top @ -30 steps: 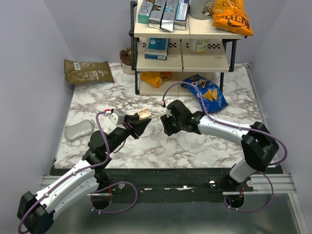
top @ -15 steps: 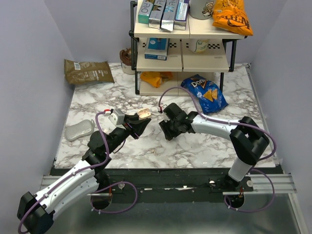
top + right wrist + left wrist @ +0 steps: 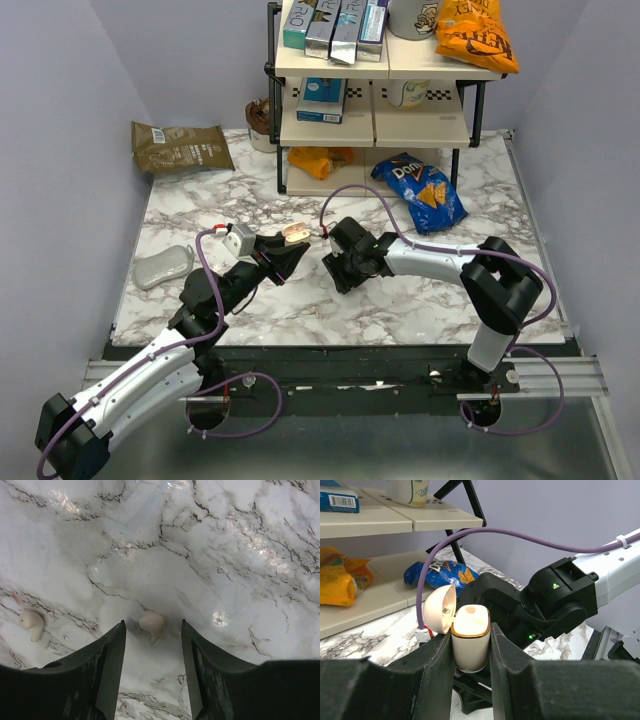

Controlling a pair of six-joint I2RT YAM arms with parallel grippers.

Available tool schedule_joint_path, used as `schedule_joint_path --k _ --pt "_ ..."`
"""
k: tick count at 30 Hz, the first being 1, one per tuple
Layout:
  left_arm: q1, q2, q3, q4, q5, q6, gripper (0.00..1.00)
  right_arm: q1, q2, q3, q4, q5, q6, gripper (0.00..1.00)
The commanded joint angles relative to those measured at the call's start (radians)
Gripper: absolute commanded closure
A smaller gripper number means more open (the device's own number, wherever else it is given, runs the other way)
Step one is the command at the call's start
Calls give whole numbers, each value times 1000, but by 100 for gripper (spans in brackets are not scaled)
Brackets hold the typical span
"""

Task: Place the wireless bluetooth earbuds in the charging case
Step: Pick up the earbud from the center of the board.

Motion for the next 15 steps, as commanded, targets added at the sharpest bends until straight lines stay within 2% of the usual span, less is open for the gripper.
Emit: schedule_joint_path --k 1,10,15 --pt "-5 -8 2 10 -13 2 100 5 29 19 16 15 22 44" --pt "-5 -19 -1 3 -19 2 100 5 49 35 21 17 37 47" --pt "-5 -19 -1 5 -21 0 100 10 60 38 21 17 51 53"
